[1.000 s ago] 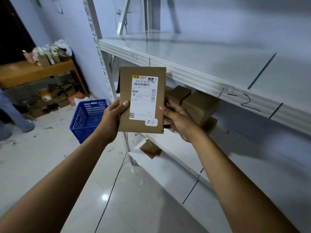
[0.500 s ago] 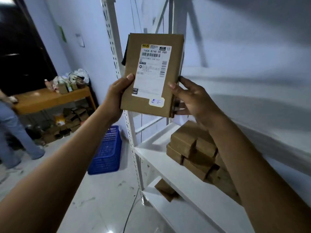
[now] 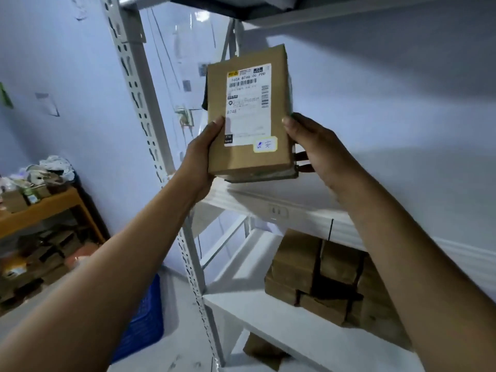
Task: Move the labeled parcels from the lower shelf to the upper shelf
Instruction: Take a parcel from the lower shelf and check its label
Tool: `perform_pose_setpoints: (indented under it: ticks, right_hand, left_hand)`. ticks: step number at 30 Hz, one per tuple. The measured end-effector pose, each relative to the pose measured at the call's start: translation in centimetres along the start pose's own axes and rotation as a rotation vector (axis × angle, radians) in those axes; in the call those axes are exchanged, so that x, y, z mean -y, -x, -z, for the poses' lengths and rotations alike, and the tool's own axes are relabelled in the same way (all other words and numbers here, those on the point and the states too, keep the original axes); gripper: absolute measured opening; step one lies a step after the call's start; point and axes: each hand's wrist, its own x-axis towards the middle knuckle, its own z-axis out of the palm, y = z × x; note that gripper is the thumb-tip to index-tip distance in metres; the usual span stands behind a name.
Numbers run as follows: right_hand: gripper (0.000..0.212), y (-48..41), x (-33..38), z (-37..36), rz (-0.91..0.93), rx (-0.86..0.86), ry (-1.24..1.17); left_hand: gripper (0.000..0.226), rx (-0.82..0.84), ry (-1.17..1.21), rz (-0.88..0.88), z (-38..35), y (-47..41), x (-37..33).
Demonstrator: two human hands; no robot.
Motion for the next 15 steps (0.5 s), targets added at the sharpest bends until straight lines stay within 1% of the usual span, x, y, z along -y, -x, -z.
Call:
perform_pose_setpoints:
  ticks: [2, 3, 6, 7, 9, 11, 13, 15]
  right_hand:
    - [0.045, -0.2, -0.1, -0.3, -0.037, -0.089, -0.004]
    - [0.045, -0.2, -0.4, -0.4, -0.060, -0.137, 0.006]
    - [0.047, 0.0, -1.8, -1.0, -0.115, -0.293, 0.042]
    - [0.048, 0.1, -2.3, -1.3, -0.122, -0.333, 0.045]
    - [0.051, 0.4, -2.9, -1.6, -0.159, -0.393, 0.018]
    - [0.053, 0.6, -3.0, -2.0, -0.192, -0.452, -0.006]
    - [0.054, 0.5, -3.4, -2.0, -0.208, -0.495, 0.007]
    - [0.054, 0.5, -3.3, -2.0, -0.217, -0.524, 0.026]
  left_hand:
    - [0.037, 0.048, -0.022, 0.044, -0.8, -1.5, -0.1]
    - [0.039, 0.059, -0.029, 0.075, -1.2, -2.2, 0.1]
    - [0.058, 0.105, -0.025, 0.140, -2.0, -4.1, 0.8]
    - [0.060, 0.126, -0.008, 0.145, -2.3, -4.5, 1.0]
    - [0.047, 0.169, 0.028, 0.153, -3.0, -5.2, 1.2]
    - [0.034, 0.206, 0.076, 0.196, -3.6, -5.3, 1.1]
    - [0.030, 0.224, 0.087, 0.235, -3.7, -5.4, 1.4]
    - [0.030, 0.241, 0.051, 0.229, -3.6, -5.4, 1.9]
